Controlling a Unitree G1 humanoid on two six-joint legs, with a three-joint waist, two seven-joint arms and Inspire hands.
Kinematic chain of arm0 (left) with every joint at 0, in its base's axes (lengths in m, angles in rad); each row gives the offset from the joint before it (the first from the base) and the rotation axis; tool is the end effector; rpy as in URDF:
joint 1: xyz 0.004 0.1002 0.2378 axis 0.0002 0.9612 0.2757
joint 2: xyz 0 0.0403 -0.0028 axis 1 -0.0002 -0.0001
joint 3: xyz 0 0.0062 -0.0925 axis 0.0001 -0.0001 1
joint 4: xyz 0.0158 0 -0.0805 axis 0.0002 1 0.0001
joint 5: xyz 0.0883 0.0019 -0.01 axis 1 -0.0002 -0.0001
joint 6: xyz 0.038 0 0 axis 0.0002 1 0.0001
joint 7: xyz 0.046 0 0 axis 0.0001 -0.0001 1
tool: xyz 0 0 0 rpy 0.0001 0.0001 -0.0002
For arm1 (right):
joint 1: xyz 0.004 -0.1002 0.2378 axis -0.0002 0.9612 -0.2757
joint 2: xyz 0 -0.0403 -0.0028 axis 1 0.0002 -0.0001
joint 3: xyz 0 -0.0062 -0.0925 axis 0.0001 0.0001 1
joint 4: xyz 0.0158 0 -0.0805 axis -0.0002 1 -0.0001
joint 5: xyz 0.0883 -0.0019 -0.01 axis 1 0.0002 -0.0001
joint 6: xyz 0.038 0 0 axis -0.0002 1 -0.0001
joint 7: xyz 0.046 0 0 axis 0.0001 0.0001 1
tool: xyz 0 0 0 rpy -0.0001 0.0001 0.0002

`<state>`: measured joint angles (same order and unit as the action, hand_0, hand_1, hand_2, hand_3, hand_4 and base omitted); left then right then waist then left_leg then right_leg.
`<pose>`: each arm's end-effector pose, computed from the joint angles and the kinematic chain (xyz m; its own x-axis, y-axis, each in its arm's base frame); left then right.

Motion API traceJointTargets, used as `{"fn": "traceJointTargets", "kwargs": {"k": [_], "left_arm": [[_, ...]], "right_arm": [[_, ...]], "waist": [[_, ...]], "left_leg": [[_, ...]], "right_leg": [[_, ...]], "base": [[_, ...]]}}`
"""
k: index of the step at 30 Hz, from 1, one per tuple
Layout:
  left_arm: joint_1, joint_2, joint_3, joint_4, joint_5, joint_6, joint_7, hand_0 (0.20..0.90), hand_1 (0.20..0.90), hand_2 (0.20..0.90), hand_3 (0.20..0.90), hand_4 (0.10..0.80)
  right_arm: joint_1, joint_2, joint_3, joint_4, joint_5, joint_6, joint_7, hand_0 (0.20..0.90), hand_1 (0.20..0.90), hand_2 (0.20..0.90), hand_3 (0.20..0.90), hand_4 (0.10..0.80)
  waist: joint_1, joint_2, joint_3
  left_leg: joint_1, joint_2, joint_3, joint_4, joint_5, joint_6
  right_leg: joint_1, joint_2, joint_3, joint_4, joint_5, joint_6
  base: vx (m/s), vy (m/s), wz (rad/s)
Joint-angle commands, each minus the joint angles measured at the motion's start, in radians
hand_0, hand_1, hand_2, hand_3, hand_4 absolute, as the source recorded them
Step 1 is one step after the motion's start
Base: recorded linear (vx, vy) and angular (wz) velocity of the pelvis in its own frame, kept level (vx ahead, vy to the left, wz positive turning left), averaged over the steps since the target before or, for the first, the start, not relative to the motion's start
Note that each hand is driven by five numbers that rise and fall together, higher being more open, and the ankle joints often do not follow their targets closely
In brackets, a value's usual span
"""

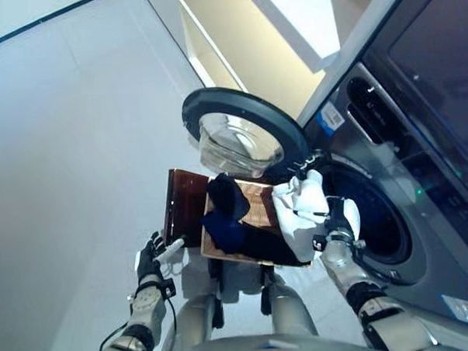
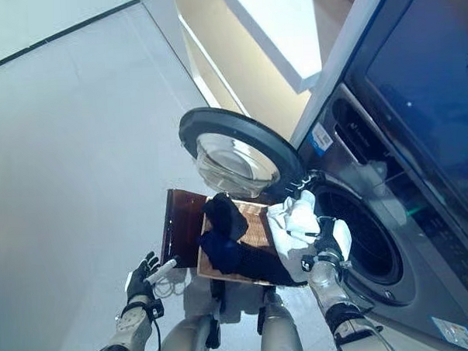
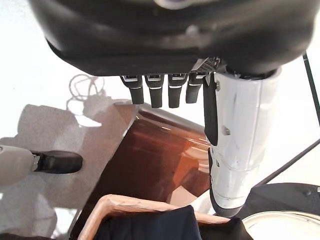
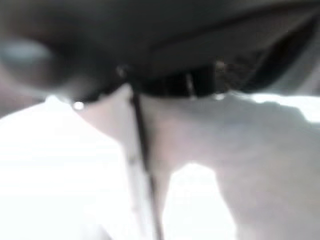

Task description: Pick up the clothes and place them into the washing machine

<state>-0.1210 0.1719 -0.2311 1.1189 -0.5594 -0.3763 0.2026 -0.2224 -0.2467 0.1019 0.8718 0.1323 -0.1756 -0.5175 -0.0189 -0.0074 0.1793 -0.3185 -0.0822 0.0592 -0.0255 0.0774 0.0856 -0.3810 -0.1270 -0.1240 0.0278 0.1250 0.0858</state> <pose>0.1372 0.1875 -0.0710 0.7298 0.3191 -0.6046 -0.3832 0.9233 0.0247 0.1957 -0.2020 -0.0283 0.7838 -0.5335 -0.3179 0.4157 0.8310 -0.3696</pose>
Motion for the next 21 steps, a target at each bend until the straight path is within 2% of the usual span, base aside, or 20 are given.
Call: {"fn": "traceJointTargets", "kwargs": {"k": [1,4,11,16,21], "left_arm": [[-0.008,0.017,0.045,0.03,-0.02,-0.04,-0.032,0.9,0.9,0.9,0.9,0.8],[0.0,0.013,0.055,0.019,-0.038,-0.035,-0.062,0.9,0.9,0.9,0.9,0.8],[-0.014,-0.009,0.059,0.031,-0.089,-0.032,-0.108,0.9,0.9,0.9,0.9,0.8],[-0.03,-0.018,0.062,0.025,-0.107,-0.033,-0.124,0.9,0.9,0.9,0.9,0.8],[-0.05,-0.031,0.048,0.014,-0.135,-0.044,-0.114,0.9,0.9,0.9,0.9,0.8]], "right_arm": [[0.016,0.002,-0.041,-0.114,0.297,-0.178,0.144,0.2,0.2,0.2,0.2,0.3],[0.049,0.02,-0.059,-0.092,0.466,-0.198,0.27,0.2,0.2,0.2,0.2,0.3],[0.034,0.103,-0.161,0.071,0.89,-0.222,0.445,0.2,0.2,0.2,0.2,0.3],[0.006,0.132,-0.177,0.189,1.012,-0.19,0.493,0.2,0.2,0.2,0.2,0.3],[-0.039,0.168,-0.237,0.238,1.17,-0.208,0.488,0.2,0.2,0.2,0.2,0.3]], "waist": [[-0.009,-0.014,-0.035],[-0.011,-0.01,-0.038],[-0.011,0.008,-0.034],[-0.006,0.021,-0.024],[0.0,0.039,-0.007]], "left_leg": [[-0.019,-0.021,-0.017,0.087,-0.089,-0.062],[-0.013,-0.023,-0.016,0.084,-0.089,-0.062],[-0.021,-0.024,-0.011,0.084,-0.095,-0.061],[-0.04,-0.027,-0.006,0.086,-0.089,-0.061],[-0.053,-0.029,-0.006,0.089,-0.093,-0.062]], "right_leg": [[0.053,-0.01,-0.006,-0.042,0.001,0.011],[0.051,-0.008,-0.004,-0.034,-0.005,0.008],[0.037,-0.008,0.001,-0.024,-0.009,0.003],[0.015,-0.008,0.005,-0.02,-0.005,-0.002],[0.001,-0.007,0.009,-0.014,-0.008,-0.005]], "base": [[0.0,0.0,0.0],[0.0,0.0,0.0],[0.0,0.0,-0.01],[0.0,0.0,0.0],[0.0,0.0,0.0]]}}
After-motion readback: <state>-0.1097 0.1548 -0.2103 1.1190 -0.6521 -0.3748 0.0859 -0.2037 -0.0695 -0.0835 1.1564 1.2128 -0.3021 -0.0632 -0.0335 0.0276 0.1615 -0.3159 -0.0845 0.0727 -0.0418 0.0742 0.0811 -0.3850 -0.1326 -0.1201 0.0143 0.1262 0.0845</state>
